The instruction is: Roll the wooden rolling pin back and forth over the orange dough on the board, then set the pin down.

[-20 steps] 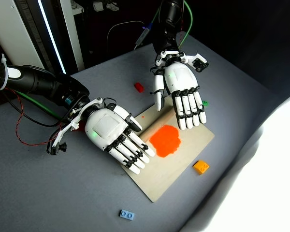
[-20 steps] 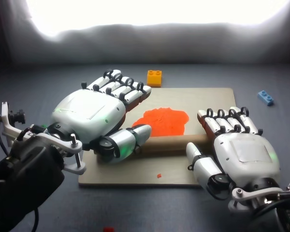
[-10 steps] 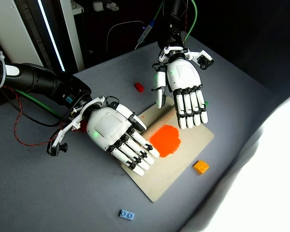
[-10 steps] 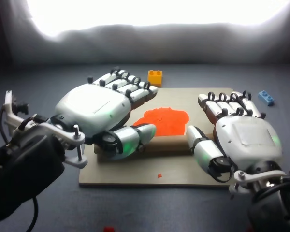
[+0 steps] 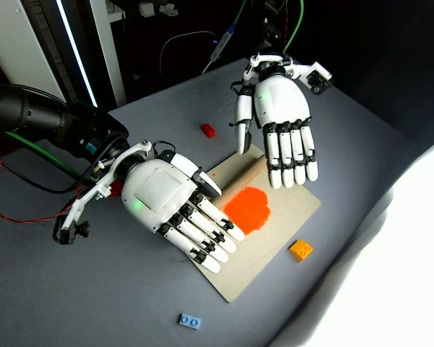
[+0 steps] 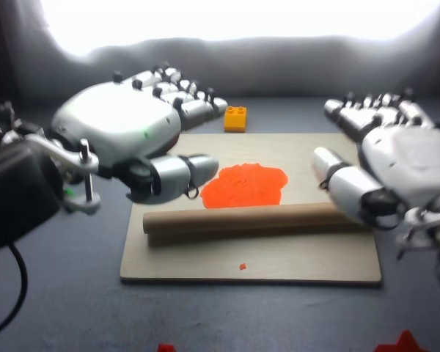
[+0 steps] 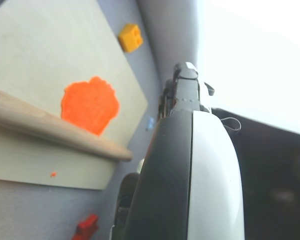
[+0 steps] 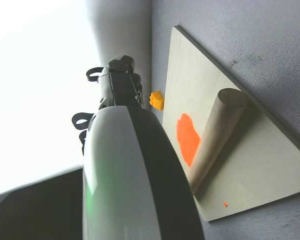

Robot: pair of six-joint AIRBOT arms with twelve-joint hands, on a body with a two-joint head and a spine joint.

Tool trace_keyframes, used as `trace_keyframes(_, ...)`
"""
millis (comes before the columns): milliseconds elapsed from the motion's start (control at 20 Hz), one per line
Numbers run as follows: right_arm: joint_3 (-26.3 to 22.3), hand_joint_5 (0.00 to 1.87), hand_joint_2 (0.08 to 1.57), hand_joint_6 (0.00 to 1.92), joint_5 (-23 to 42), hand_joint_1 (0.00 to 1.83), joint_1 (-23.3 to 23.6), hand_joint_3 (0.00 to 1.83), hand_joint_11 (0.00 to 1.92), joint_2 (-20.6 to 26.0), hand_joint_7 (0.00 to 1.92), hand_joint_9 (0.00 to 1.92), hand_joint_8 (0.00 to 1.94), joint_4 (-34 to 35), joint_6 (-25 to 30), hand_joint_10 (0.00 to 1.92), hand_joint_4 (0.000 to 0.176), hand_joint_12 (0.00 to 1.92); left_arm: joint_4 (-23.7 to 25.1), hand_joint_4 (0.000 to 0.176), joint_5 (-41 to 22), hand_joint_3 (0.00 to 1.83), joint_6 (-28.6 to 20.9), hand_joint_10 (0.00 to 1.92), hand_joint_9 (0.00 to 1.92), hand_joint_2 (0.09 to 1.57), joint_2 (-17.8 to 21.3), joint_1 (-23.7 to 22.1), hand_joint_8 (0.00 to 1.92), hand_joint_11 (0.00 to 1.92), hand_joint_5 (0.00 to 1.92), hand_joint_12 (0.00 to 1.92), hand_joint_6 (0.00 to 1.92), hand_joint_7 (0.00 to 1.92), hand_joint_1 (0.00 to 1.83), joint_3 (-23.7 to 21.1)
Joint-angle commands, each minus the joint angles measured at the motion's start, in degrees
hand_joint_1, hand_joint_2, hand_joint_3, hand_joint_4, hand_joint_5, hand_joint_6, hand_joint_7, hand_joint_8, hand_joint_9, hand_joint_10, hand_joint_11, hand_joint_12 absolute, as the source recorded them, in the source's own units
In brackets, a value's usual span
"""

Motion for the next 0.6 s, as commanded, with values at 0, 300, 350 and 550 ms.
trace_keyframes(0,-0.7,0.28,1.57,0.01,4.1,0.0,0.6,0.07,0.0,1.8,0.31,0.23,0.01,-5.0,0.1,0.0,0.0,0.31,1.6,0.0,-2.1,0.0,0.4,0.0,0.13,1.52,0.6,-1.4,0.0,0.0,0.18,0.11,0.0,0.22,0.0,-0.4)
trace_keyframes(300,-2.7,0.35,1.57,0.03,1.8,0.0,-2.6,0.04,0.0,12.4,0.43,0.36,0.03,-15.7,4.3,0.05,0.0,0.8,-7.8,0.0,4.2,0.0,8.7,0.01,0.18,1.51,3.4,-7.8,0.01,0.0,0.24,0.24,0.01,0.3,0.0,-3.2)
trace_keyframes(350,-2.7,0.35,1.57,0.03,-0.2,0.0,-2.1,0.04,0.0,14.2,0.43,0.36,0.03,-15.7,4.7,0.05,0.0,0.8,-10.7,0.0,5.1,0.0,11.5,0.01,0.18,1.51,3.8,-9.1,0.01,0.0,0.24,0.24,0.01,0.3,0.0,-3.8)
trace_keyframes(550,-2.7,0.58,1.44,0.25,-6.8,0.34,0.8,0.0,0.03,18.0,0.71,0.52,0.22,-15.7,4.3,0.65,0.0,1.57,-19.4,0.0,5.1,0.0,20.3,0.14,0.49,1.48,4.0,-12.4,0.08,0.0,0.47,1.05,0.09,0.61,0.0,-5.3)
